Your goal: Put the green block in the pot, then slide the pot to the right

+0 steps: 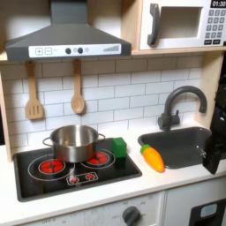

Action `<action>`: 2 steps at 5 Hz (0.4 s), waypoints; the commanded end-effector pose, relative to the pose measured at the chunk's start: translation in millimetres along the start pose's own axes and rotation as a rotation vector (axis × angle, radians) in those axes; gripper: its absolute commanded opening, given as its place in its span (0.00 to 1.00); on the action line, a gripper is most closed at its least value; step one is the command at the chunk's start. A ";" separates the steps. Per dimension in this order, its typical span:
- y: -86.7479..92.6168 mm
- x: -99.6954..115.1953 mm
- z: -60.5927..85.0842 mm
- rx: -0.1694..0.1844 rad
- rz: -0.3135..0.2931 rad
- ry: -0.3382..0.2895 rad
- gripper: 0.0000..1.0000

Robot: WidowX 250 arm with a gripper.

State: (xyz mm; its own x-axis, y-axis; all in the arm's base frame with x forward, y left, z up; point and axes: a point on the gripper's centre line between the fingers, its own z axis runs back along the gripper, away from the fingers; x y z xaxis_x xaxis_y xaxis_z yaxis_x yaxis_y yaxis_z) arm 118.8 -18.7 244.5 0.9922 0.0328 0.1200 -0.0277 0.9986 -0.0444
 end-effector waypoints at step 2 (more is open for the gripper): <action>4.2 16.6 -2.0 0.009 0.003 -0.013 1.00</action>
State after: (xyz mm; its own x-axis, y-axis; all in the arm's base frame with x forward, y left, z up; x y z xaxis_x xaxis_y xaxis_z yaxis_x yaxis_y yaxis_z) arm 132.6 -15.7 239.0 0.9933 0.0335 0.1108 -0.0293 0.9988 -0.0392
